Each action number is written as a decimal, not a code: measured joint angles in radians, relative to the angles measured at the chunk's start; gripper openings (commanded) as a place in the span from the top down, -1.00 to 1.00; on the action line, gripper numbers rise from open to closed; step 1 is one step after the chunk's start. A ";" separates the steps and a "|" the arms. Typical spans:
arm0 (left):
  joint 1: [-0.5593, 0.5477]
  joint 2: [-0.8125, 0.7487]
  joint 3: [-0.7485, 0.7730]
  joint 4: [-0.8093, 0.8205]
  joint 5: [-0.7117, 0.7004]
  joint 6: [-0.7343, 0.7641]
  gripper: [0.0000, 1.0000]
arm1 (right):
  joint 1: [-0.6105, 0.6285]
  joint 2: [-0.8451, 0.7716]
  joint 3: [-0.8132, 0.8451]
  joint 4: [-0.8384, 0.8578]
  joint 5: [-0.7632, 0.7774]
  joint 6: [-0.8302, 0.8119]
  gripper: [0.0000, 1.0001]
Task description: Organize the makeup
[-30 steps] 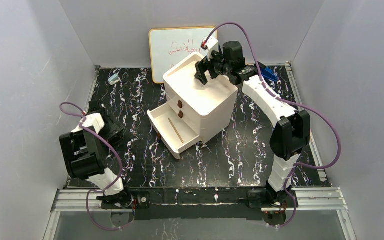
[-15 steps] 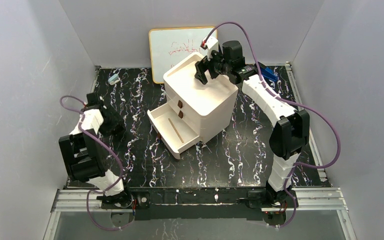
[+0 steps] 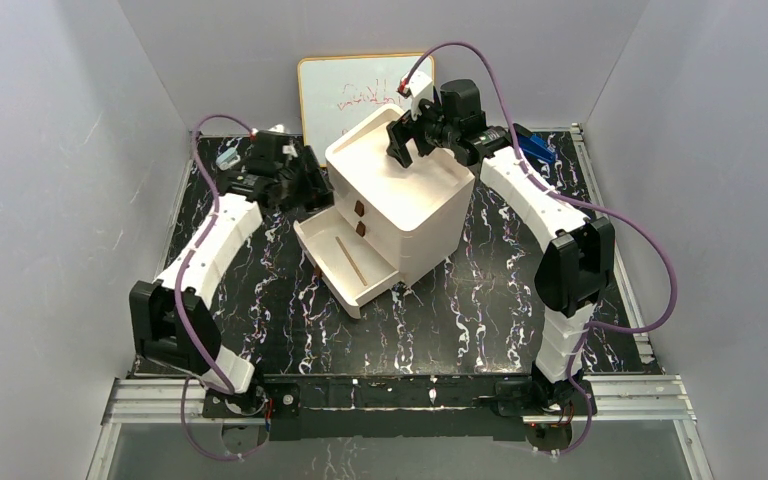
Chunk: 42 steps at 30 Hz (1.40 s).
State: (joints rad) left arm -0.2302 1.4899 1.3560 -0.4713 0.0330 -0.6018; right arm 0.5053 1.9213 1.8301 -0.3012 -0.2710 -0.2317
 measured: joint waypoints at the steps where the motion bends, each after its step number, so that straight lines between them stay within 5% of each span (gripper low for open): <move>1: -0.035 0.006 0.000 -0.002 -0.004 -0.013 1.00 | 0.000 0.000 0.000 0.000 0.001 0.000 -1.00; 14: -0.288 0.016 -0.224 0.003 -0.143 -0.182 1.00 | 0.002 -0.011 -0.022 0.024 0.007 0.000 -1.00; 23: -0.320 -0.007 -0.356 0.091 -0.213 -0.322 1.00 | 0.003 -0.017 -0.037 0.043 0.008 -0.001 -1.00; 34: -0.321 -0.002 -0.377 0.138 -0.215 -0.352 -0.02 | 0.005 -0.024 -0.053 0.065 0.012 -0.003 -1.00; 42: -0.321 -0.002 -0.367 0.126 -0.217 -0.341 -0.39 | 0.005 -0.024 -0.060 0.072 0.013 -0.004 -1.00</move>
State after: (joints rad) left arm -0.5510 1.4876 0.9886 -0.3454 -0.1844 -0.9424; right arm 0.5102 1.8969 1.7706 -0.2291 -0.2584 -0.2356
